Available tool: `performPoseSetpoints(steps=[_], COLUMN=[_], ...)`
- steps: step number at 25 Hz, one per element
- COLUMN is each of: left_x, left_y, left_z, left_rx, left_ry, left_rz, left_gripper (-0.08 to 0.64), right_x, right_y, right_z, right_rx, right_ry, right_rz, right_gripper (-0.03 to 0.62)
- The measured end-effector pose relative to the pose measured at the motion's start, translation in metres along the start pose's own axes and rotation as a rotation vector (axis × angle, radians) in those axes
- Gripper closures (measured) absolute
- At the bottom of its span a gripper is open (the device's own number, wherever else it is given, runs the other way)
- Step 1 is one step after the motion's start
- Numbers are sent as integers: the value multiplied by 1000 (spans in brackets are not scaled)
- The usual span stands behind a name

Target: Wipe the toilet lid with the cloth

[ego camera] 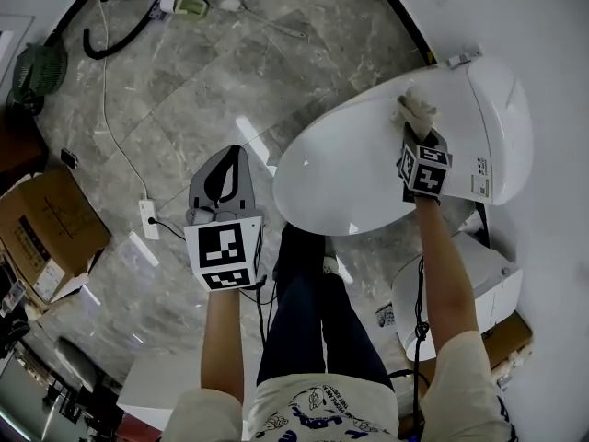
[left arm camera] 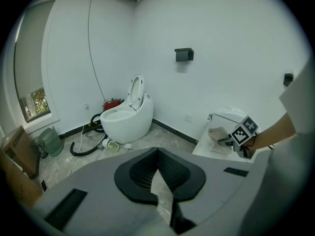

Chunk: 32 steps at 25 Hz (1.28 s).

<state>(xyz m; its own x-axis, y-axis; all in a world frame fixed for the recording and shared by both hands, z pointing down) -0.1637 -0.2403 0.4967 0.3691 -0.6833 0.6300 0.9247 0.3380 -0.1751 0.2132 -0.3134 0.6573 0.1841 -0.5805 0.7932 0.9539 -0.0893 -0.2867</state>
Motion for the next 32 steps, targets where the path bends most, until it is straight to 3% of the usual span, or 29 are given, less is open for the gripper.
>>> performPoseSetpoints(steps=[2, 12, 22, 32], left_x=[3, 5, -4, -14], left_y=[1, 0, -1, -5], left_z=[6, 32, 45, 40], left_rx=[-3, -17, -41, -41], left_ry=[-8, -23, -22, -5], left_rz=[6, 13, 0, -14], left_gripper=[557, 557, 557, 557], right_x=[9, 45, 43, 33], right_y=[-1, 4, -2, -47], right_z=[7, 20, 21, 15], right_rx=[-8, 157, 196, 44], right_ry=[-26, -210, -252, -245], right_rz=[-2, -10, -20, -53], right_gripper=[479, 476, 476, 477])
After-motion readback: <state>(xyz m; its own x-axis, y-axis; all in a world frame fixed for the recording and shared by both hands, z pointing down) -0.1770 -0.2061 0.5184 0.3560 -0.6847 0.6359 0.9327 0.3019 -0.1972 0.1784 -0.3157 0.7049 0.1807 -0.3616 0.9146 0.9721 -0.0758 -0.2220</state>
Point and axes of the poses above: the fingertips, and each gripper's own axes: x forward along the fingers, y to its right, z out of its underside, the point moved 5 cm from there along -x, backward along the fingers, and after that the axes turned 13 degrees about z, right-handed, at the moved point
